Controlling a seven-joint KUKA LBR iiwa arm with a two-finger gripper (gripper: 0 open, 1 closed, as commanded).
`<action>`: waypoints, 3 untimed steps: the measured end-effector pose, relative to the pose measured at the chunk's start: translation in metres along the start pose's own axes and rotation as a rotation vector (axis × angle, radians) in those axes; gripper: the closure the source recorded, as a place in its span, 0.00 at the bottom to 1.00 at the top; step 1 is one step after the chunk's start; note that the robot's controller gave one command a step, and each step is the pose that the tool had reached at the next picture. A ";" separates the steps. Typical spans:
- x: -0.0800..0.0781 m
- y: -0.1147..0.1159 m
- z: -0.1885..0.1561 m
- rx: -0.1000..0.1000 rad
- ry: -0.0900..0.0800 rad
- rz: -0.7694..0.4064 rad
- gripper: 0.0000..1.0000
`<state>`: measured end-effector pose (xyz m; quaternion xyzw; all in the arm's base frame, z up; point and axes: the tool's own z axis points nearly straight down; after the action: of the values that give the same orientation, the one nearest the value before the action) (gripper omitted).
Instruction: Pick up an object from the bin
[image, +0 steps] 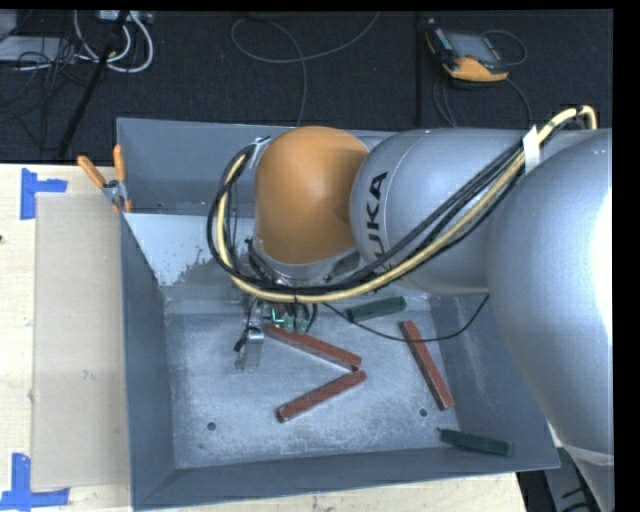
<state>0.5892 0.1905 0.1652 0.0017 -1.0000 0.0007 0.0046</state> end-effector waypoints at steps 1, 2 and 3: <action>0.022 -0.062 0.032 0.002 -0.002 0.041 0.00; 0.071 -0.113 0.099 0.002 0.004 0.130 0.00; 0.060 -0.144 0.096 -0.001 -0.009 -0.208 0.00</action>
Offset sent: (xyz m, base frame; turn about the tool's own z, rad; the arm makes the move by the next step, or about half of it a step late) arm -0.0202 -0.0582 -0.0287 0.0357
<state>0.5287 0.0464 0.0695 0.1056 -0.9944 -0.0001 0.0000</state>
